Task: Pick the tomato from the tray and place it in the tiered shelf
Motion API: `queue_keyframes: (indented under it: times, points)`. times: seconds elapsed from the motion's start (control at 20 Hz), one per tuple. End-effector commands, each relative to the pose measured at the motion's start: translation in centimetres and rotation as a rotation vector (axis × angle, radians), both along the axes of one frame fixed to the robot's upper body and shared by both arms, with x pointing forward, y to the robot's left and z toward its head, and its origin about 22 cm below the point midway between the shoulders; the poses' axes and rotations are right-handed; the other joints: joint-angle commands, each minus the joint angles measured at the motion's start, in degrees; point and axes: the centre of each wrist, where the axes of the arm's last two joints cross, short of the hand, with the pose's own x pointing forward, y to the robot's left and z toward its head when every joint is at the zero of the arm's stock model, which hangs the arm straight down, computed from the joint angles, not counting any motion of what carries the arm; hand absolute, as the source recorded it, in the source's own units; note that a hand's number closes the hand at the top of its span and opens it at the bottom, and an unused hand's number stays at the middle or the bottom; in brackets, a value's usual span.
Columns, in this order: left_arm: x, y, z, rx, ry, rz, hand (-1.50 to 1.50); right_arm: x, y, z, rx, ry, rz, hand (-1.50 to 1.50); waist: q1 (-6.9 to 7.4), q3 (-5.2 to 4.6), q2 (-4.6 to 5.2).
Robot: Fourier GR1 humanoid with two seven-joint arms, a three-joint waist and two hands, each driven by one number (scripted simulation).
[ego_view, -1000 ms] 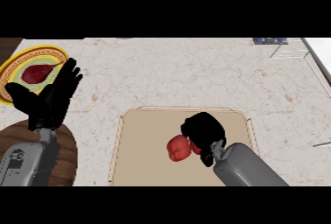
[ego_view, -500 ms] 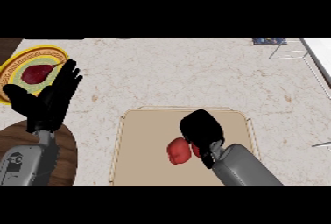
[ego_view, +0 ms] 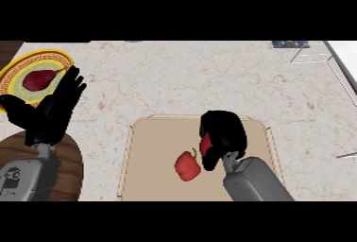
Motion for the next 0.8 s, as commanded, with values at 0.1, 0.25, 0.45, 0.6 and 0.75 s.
queue_keyframes:
  times: [0.1, 0.25, 0.45, 0.6, 0.75]
  points:
    - [-0.5, -0.6, -0.6, 0.007, 0.007, 0.0, 0.0, -1.5, 0.7, 5.8, 0.366, -0.264, -0.164, 1.5, 0.28, 0.21, -0.23]
    - [-0.2, -1.2, 0.4, 0.01, -0.015, 0.005, 0.0, -2.5, 0.8, 8.6, 0.381, -0.423, -0.213, 1.5, -0.26, 0.15, -0.27]
    - [0.1, 0.5, -0.8, -0.009, 0.006, 0.021, 0.0, -3.2, -0.9, 13.6, 0.441, -0.546, -0.306, 1.5, -0.7, 0.1, 0.02]
    - [-0.1, 1.3, -0.6, 0.008, -0.002, 0.015, 0.0, -4.4, -2.3, 17.7, 0.446, -0.598, -0.356, 1.5, -0.6, 0.08, -0.01]
    - [0.4, 2.1, 1.6, 0.018, -0.02, -0.002, 0.0, -4.3, -4.1, 19.7, 0.422, -0.614, -0.4, 1.5, -0.27, 0.11, 0.06]
